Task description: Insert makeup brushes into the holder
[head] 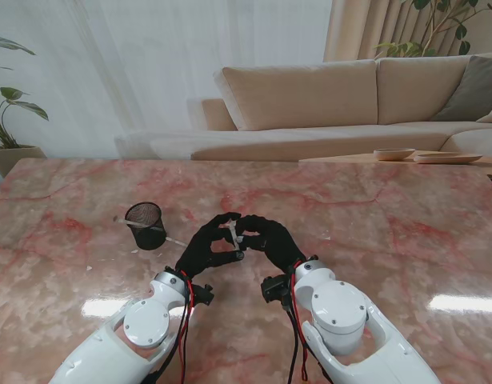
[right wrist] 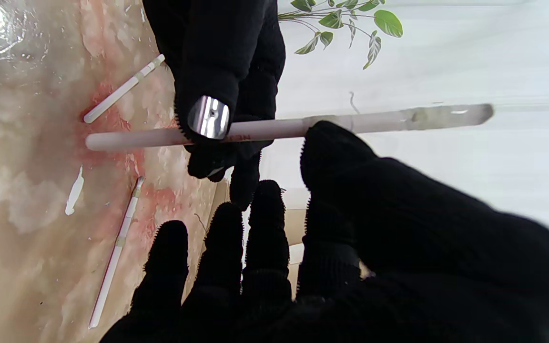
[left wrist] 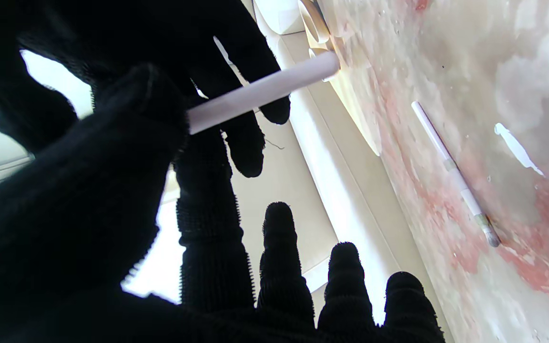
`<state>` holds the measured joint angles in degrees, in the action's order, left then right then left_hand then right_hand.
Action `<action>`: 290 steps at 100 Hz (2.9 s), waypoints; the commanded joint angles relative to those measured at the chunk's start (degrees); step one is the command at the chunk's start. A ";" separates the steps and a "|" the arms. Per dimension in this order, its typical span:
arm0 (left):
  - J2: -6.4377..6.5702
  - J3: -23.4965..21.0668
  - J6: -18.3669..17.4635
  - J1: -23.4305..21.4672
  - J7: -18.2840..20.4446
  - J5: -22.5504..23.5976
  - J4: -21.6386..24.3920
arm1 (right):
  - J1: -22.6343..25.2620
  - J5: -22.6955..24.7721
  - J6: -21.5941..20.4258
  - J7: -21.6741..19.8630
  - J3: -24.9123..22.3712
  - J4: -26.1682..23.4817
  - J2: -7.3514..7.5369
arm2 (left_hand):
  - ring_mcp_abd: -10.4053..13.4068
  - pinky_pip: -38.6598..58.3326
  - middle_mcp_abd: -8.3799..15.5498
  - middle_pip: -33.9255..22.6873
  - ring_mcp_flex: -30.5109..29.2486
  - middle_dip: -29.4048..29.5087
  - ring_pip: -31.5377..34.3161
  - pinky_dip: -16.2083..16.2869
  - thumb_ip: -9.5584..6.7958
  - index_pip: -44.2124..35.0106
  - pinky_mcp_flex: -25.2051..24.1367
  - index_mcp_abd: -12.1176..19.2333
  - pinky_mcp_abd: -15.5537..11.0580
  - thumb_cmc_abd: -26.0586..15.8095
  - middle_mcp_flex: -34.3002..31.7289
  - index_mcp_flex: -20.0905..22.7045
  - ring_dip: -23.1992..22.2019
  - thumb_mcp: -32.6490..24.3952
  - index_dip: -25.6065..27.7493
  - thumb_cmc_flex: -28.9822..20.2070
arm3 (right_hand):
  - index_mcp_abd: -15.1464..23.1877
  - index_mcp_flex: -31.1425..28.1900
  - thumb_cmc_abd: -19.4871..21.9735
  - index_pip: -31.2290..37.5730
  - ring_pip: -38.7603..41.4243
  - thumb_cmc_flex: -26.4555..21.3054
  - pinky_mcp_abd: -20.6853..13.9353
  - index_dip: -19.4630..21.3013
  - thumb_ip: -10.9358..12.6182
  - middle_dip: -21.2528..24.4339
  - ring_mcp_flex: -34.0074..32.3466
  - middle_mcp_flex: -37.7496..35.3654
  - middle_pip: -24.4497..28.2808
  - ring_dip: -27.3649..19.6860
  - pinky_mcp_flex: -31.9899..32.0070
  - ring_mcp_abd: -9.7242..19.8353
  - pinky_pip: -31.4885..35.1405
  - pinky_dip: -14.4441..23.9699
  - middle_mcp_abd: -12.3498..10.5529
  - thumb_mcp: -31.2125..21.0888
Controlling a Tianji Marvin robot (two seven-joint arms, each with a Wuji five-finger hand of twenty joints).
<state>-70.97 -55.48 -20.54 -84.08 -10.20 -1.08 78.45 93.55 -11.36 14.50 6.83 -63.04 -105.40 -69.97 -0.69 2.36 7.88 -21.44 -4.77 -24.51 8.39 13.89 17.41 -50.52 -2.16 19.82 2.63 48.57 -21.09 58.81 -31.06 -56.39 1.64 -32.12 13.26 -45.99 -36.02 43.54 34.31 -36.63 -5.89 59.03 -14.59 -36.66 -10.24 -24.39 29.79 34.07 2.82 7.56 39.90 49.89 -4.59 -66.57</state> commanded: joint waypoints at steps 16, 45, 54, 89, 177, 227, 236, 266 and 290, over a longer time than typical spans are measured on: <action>-0.12 0.00 0.44 -0.05 -0.39 1.06 -0.17 | 0.54 -0.28 0.50 -1.12 0.02 -0.26 0.01 | 3.11 0.11 2.88 -1.90 0.29 0.08 2.87 1.47 3.79 -6.22 0.39 0.21 -3.93 4.20 -2.30 6.42 -0.56 -9.24 -1.69 0.88 | 1.20 -3.60 1.67 6.13 -0.44 -1.13 -1.31 0.76 0.90 0.30 0.99 0.82 -0.53 1.08 -0.45 0.57 -0.89 1.93 -0.21 1.17; -0.14 -0.46 1.01 -0.26 -0.84 1.34 0.27 | 0.94 -0.20 -0.61 -2.17 -0.25 -0.20 0.38 | 3.22 0.08 2.87 -1.95 0.42 -0.25 2.76 1.80 3.74 -9.50 0.31 1.14 -4.04 2.30 -2.11 4.12 -0.42 -9.95 1.92 0.92 | -1.64 3.30 -1.65 3.35 -1.21 1.21 -1.26 -9.26 1.97 0.48 1.32 1.68 -1.66 0.93 -0.23 0.34 -1.78 2.43 -0.31 2.70; -0.10 -0.53 1.16 -0.33 -0.75 1.32 0.41 | 1.05 -0.15 -1.10 -2.72 -0.36 -0.25 0.56 | 3.19 -0.06 2.93 -2.04 0.41 -0.41 2.70 1.67 3.54 -10.05 0.36 1.33 -4.13 2.07 -2.27 3.69 -0.49 -9.68 2.93 0.77 | -2.81 6.37 -2.89 3.62 -1.68 3.06 -1.31 -13.30 2.05 0.51 1.83 2.57 -2.25 0.96 0.01 0.34 -2.32 2.62 -0.35 2.43; -0.12 -0.61 1.33 -0.35 -1.09 1.71 0.50 | 1.26 -0.21 -2.14 -4.09 -0.61 -0.42 0.98 | 3.31 0.10 3.17 -2.16 0.26 -0.55 3.13 1.82 4.01 -10.88 0.41 1.24 -4.44 2.76 -3.33 4.22 -0.77 -10.16 3.49 1.80 | -10.98 12.21 -0.28 -22.74 -2.80 10.31 -1.57 -18.26 9.68 1.56 2.92 6.94 -4.40 0.93 0.80 0.35 -3.80 3.45 -0.65 1.42; 1.70 -12.76 5.35 -6.06 -2.28 7.48 9.79 | 2.11 -0.03 -4.22 -4.47 -2.56 1.53 1.20 | 3.83 -1.56 2.79 -1.29 1.30 0.62 0.27 -0.30 3.62 -10.45 0.89 -0.35 -6.57 1.37 -1.99 3.61 -0.18 -9.75 3.85 1.51 | -14.55 22.40 4.29 -29.09 -11.39 13.18 -2.30 -24.27 9.59 4.96 3.15 13.96 -8.57 -1.15 2.81 -0.01 -7.88 4.39 -0.36 18.59; 1.82 -21.96 6.85 -6.27 -4.35 10.36 11.73 | 0.20 -1.14 -2.06 -5.71 -1.46 3.73 1.06 | 3.97 -1.85 2.63 -1.43 1.10 0.87 -0.06 -1.43 3.61 -10.33 1.26 -0.50 -7.77 1.19 -2.34 3.63 -0.40 -9.68 4.09 1.67 | -14.31 22.45 4.43 -28.92 -12.05 13.59 -2.39 -24.29 9.79 4.94 3.07 14.42 -8.45 -0.84 2.70 0.05 -8.57 4.90 -0.45 16.56; 1.76 -23.12 6.81 -6.49 -4.78 10.38 12.51 | -0.03 -1.41 -1.71 -5.74 -1.32 4.13 0.98 | 3.97 -1.87 2.49 -1.45 1.05 0.89 -0.02 -1.56 3.55 -10.30 1.30 -0.58 -7.73 1.10 -2.38 3.62 -0.42 -9.73 4.12 1.56 | -14.37 22.46 4.43 -28.91 -12.14 13.72 -2.41 -24.30 9.78 4.94 3.10 14.48 -8.44 -0.80 2.67 0.13 -8.66 4.97 -0.44 16.16; 1.75 -27.24 8.03 -7.55 -5.94 11.85 14.48 | -0.60 -2.00 -1.01 -6.07 -0.93 4.92 0.89 | 3.90 -1.74 2.55 -1.27 1.19 1.05 -0.21 -1.84 3.54 -10.02 1.23 -0.20 -6.88 0.71 -2.30 3.30 -0.28 -9.54 4.28 1.91 | -14.31 22.43 4.51 -28.86 -12.25 14.05 -2.49 -24.32 9.69 4.91 3.07 14.57 -8.31 -0.57 2.60 0.17 -8.87 5.17 -0.45 15.24; 1.50 -29.87 9.48 -7.30 -6.48 11.12 13.21 | -1.27 -2.36 -0.34 -6.31 -0.34 5.58 0.79 | 4.00 -2.42 3.01 -0.80 1.40 1.30 -0.75 -2.76 3.73 -9.97 1.05 1.18 -6.79 0.84 -2.17 3.20 -0.16 -9.64 4.47 2.47 | -14.31 22.23 4.44 -28.72 -12.17 14.15 -2.56 -24.30 9.72 4.90 3.07 14.65 -8.22 -0.34 2.54 0.18 -8.80 5.40 -0.49 14.17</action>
<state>-69.52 -84.86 -11.45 -91.56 -15.92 10.25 92.71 92.13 -13.34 13.56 1.45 -63.58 -100.29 -68.86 0.01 2.36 8.36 -22.66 -4.79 -23.66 9.71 12.43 20.97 -56.14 -1.20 17.00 -1.70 52.47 -23.50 60.24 -31.10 -63.44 4.55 -30.88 -1.86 -24.91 -31.43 14.86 22.65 -23.80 -5.87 35.18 -6.34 -32.35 -8.39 -11.10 21.32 33.81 5.06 6.89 31.93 53.49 -4.56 -51.39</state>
